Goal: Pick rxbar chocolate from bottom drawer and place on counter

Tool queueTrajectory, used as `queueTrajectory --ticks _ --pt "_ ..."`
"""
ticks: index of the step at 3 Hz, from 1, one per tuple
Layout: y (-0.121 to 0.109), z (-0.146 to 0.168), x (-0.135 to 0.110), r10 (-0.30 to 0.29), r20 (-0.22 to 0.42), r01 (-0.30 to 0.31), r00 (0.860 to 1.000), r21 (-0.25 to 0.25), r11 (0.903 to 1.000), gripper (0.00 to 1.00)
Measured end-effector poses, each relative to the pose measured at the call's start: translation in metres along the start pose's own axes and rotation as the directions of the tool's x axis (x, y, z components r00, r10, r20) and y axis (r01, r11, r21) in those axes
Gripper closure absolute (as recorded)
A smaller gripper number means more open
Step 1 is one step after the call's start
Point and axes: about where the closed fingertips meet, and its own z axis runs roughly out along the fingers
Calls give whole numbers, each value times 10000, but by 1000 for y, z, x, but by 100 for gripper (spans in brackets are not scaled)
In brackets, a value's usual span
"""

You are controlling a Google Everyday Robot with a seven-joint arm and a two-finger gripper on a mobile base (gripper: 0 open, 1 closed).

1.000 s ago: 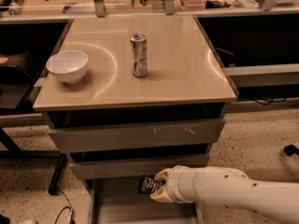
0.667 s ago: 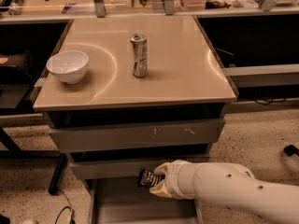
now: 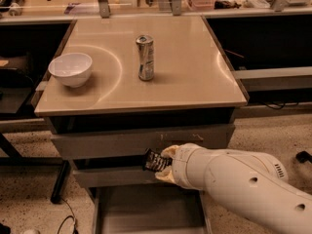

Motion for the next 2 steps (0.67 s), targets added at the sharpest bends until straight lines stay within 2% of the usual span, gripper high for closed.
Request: queueTrajectory --ticks 1,2 --pt "0 0 0 0 0 0 10000 0 10000 100" --pt "-22 -11 -8 15 117 -19 9999 323 9995 100"
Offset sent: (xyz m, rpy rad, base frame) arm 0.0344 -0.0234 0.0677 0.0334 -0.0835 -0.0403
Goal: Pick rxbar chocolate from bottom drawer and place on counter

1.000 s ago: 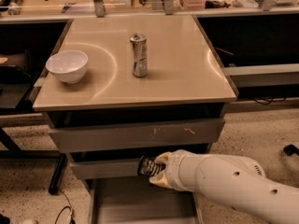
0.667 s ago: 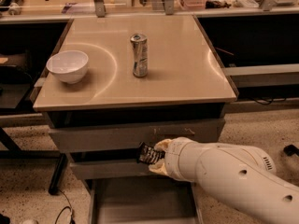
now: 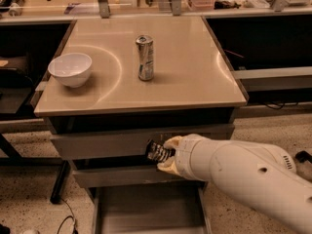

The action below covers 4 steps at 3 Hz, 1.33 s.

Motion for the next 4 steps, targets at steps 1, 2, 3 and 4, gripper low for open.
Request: queueTrajectory --ticks 1,2,3,4 --pt "-46 -28 -9 -106 -28 108 9999 670 9977 100" --pt "-86 -51 -10 -141 -187 161 9997 1171 9930 100" --pt "-136 -77 -7 -47 -343 113 9994 1946 9808 100" --pt "-136 -77 -7 -47 -342 113 9994 1947 9808 100"
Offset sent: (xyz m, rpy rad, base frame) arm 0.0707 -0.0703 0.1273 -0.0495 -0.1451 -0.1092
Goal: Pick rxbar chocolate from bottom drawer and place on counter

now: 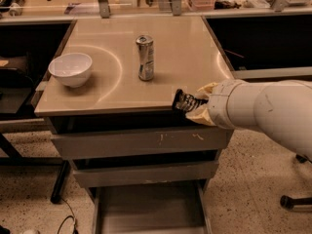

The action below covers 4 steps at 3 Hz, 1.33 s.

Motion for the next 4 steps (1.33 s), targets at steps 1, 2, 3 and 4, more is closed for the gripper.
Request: queueTrajectory --ticks 1,2,3,4 --pt "-23 6 -3 50 174 -55 9998 276 9996 100" --pt "-68 16 -1 258 277 -276 9993 676 9973 100" --pt "-113 28 7 468 209 -486 9987 954 9943 100" --pt "-139 43 20 771 128 -780 9969 1003 9919 100"
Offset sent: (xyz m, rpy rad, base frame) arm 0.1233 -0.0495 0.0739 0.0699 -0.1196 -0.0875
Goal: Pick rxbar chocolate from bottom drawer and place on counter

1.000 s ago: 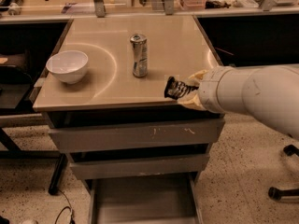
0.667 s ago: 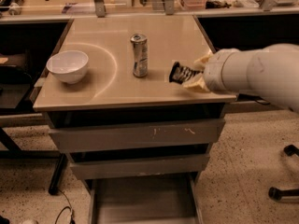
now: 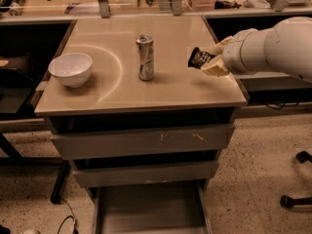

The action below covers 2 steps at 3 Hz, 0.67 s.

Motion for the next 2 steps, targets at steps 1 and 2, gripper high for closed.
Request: queueTrajectory --ticks 1,2 --pt "1 21 13 397 6 -397 9992 -315 9987 100" --pt "22 48 22 843 19 -837 9964 -968 9918 100"
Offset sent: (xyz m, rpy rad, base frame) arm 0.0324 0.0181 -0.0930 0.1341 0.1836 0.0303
